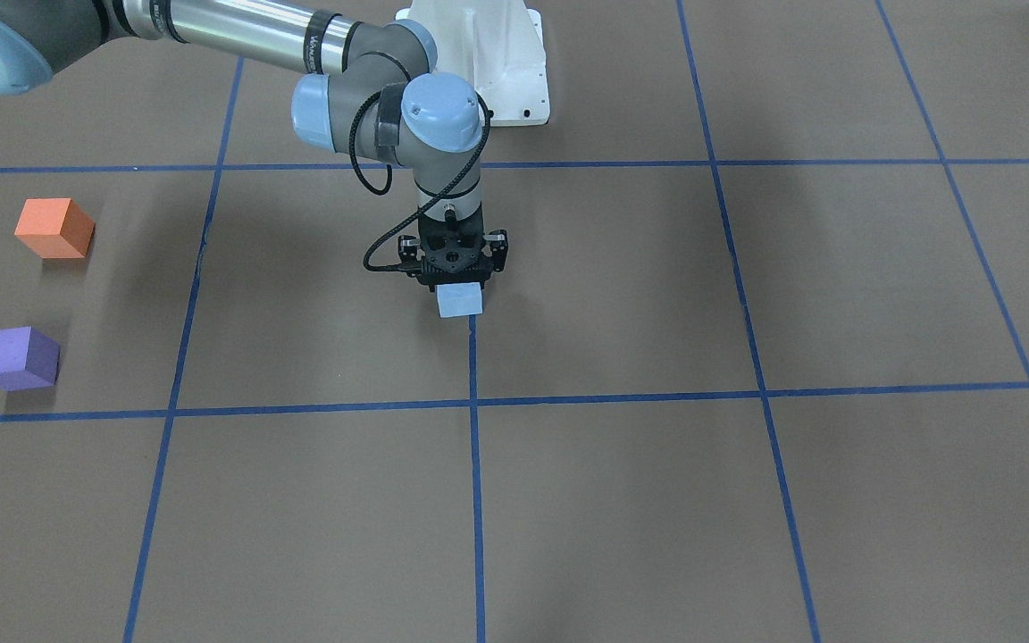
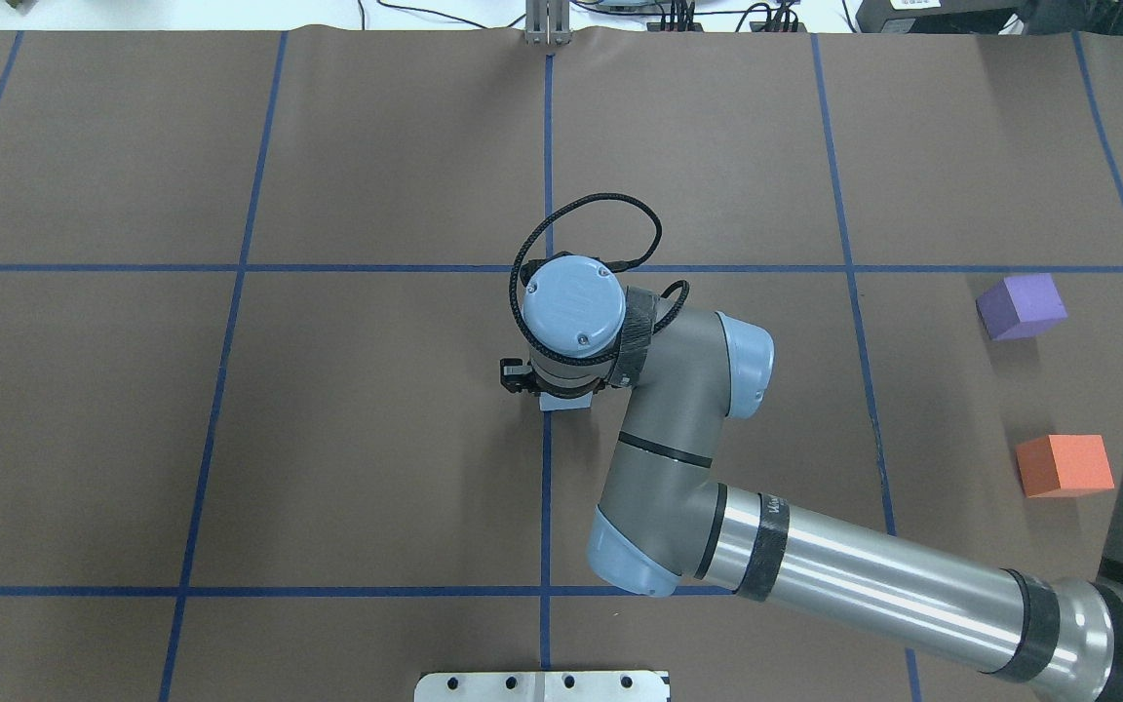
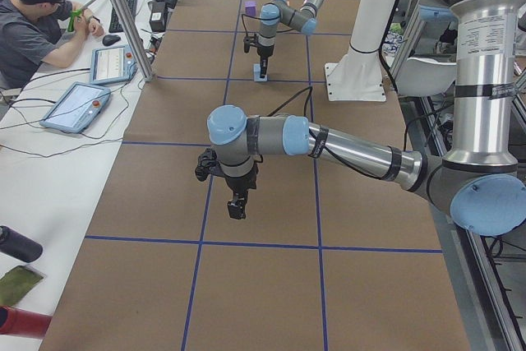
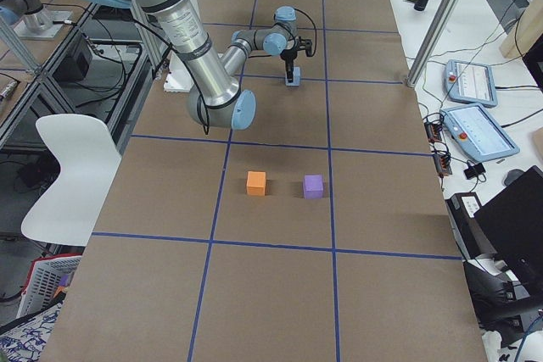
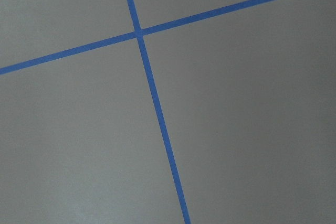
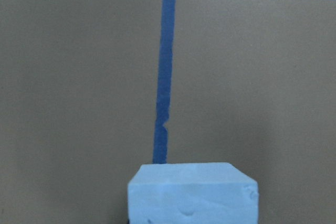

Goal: Place blue block between orange and purple blocks
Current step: 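Carry the light-blue cube with the right gripper toward the purple and orange cubes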

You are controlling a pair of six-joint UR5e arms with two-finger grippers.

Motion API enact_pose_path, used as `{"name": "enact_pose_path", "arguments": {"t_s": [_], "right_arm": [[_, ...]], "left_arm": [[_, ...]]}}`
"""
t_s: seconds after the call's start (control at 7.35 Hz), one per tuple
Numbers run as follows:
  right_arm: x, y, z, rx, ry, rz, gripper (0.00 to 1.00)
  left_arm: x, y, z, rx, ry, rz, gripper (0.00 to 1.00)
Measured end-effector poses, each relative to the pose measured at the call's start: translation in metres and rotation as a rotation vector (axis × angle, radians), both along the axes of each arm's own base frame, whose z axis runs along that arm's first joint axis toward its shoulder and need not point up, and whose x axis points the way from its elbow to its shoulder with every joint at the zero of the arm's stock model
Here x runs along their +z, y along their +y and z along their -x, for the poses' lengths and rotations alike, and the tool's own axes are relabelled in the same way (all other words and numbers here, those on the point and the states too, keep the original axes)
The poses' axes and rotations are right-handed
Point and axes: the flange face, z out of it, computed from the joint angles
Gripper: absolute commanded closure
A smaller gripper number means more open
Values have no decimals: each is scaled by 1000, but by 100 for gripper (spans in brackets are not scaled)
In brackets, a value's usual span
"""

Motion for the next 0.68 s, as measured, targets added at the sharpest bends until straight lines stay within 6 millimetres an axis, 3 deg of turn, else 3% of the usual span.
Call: {"name": "enact_pose_path", "arguments": {"t_s": [0.27,0.68], "right_arm": [[-3,-18,-48,15,-13,9,100],[18,-53,-175,-35,19,1,100]], "left_arm": [[11,10,0,-3,3,-2,0],[33,33,5,-58,8,-52,0]]}}
